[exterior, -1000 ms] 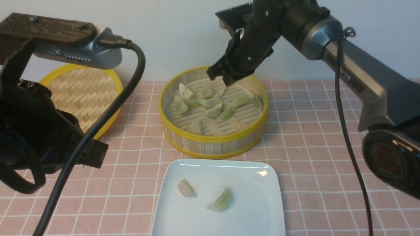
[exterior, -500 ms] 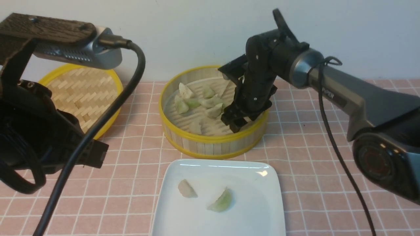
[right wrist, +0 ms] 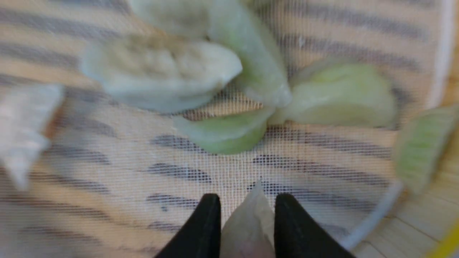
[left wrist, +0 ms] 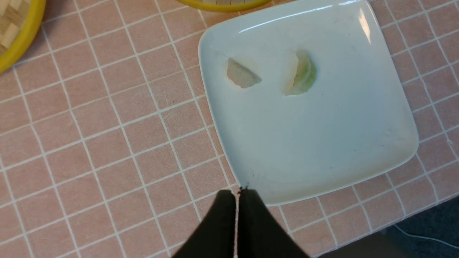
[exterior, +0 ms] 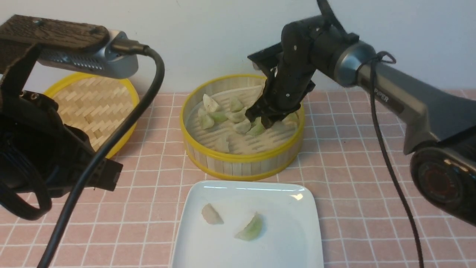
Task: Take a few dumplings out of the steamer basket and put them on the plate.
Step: Use the right arm to grab a dumpling from inside the steamer, then use the right arm to put the dumpling into the plate
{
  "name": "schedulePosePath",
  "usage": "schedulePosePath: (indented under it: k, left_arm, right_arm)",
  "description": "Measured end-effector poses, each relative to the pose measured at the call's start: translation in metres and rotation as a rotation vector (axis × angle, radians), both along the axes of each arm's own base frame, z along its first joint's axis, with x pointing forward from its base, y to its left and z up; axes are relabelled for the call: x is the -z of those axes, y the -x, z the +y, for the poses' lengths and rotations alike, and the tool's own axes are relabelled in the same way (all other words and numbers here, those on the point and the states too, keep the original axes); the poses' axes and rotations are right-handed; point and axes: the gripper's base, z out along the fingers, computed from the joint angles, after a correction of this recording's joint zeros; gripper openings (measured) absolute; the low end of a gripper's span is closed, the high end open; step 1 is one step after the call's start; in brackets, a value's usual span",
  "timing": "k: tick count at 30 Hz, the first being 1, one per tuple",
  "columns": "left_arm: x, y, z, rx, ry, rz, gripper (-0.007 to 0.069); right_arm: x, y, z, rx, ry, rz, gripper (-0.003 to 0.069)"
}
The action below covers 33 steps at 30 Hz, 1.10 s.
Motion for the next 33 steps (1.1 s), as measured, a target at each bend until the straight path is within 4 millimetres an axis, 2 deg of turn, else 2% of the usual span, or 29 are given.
schedulePosePath:
  k: [3, 4, 5, 6, 7, 9, 10, 11, 13, 14, 15, 16, 17, 21, 22, 23, 27, 29, 31, 33]
  left_arm:
    - [0.0, 0.0, 0.0, 0.001, 0.004, 0.003, -0.0006]
    - [0.0, 0.0, 0.0, 0.001, 0.004, 0.003, -0.0006]
    - [0.0, 0.0, 0.0, 0.0, 0.0, 0.0, -0.0006]
    - [0.0, 0.0, 0.0, 0.0, 0.0, 0.0, -0.0006]
    - [0.0, 0.0, 0.0, 0.001, 0.004, 0.003, -0.0006]
    - [0.0, 0.0, 0.0, 0.001, 0.004, 0.003, -0.0006]
    - [0.0, -0.001, -0.001, 0.001, 0.005, 0.002, -0.0006]
    - [0.0, -0.002, -0.001, 0.0, 0.005, -0.008, -0.0006]
    - [0.001, -0.005, -0.003, 0.003, 0.007, -0.014, -0.0006]
    - [0.002, -0.006, -0.004, 0.004, 0.013, -0.013, -0.0006]
    - [0.005, -0.011, -0.007, 0.004, 0.008, -0.005, -0.0006]
    - [0.006, -0.013, -0.009, 0.004, 0.006, -0.003, -0.0006]
    - [0.009, -0.017, -0.011, 0.004, -0.004, 0.003, -0.0006]
    - [0.02, -0.029, -0.019, 0.008, -0.028, 0.046, -0.0006]
    - [0.021, -0.03, -0.02, 0.009, -0.032, 0.052, -0.0006]
    - [0.022, -0.031, -0.02, 0.009, -0.032, 0.053, -0.0006]
    - [0.024, -0.033, -0.021, 0.01, -0.039, 0.062, -0.0006]
    - [0.024, -0.033, -0.021, 0.01, -0.039, 0.062, -0.0006]
    - [0.024, -0.033, -0.021, 0.01, -0.04, 0.063, -0.0006]
    - [0.024, -0.033, -0.021, 0.01, -0.04, 0.064, -0.0006]
  right_arm:
    - [-0.053, 0.024, -0.011, 0.004, -0.049, -0.048, 0.0173]
    - [-0.058, 0.031, -0.013, 0.004, -0.057, -0.04, 0.0173]
    - [-0.074, 0.043, -0.017, 0.003, -0.084, -0.043, 0.0173]
    - [-0.075, 0.048, -0.019, 0.003, -0.088, -0.027, 0.0173]
    - [-0.091, 0.072, -0.026, 0.0, -0.137, 0.002, 0.0173]
    - [-0.092, 0.092, -0.031, 0.001, -0.168, 0.06, 0.0173]
    - [-0.087, 0.104, -0.034, 0.003, -0.181, 0.108, 0.0173]
    - [-0.072, 0.117, -0.037, 0.009, -0.179, 0.183, 0.0173]
    - [-0.052, 0.133, -0.039, 0.013, -0.166, 0.271, 0.0173]
    - [-0.05, 0.135, -0.038, 0.01, -0.163, 0.282, 0.0173]
    - [-0.023, 0.149, -0.036, 0.007, -0.122, 0.355, 0.0173]
    - [-0.014, 0.153, -0.035, 0.005, -0.11, 0.373, 0.0173]
    - [0.003, 0.16, -0.032, 0.004, -0.094, 0.396, 0.0173]
    - [0.03, 0.167, -0.019, -0.008, -0.085, 0.403, 0.0207]
    - [0.033, 0.166, -0.016, -0.009, -0.09, 0.394, 0.0239]
    - [0.034, 0.166, -0.015, -0.009, -0.09, 0.396, 0.0239]
    - [0.039, 0.163, -0.01, -0.006, -0.107, 0.357, 0.0412]
    - [0.034, 0.16, -0.01, -0.016, -0.1, 0.339, 0.0469]
    - [0.025, 0.159, -0.01, -0.029, -0.084, 0.325, 0.0488]
    - [0.002, 0.161, -0.015, -0.037, -0.067, 0.293, 0.0459]
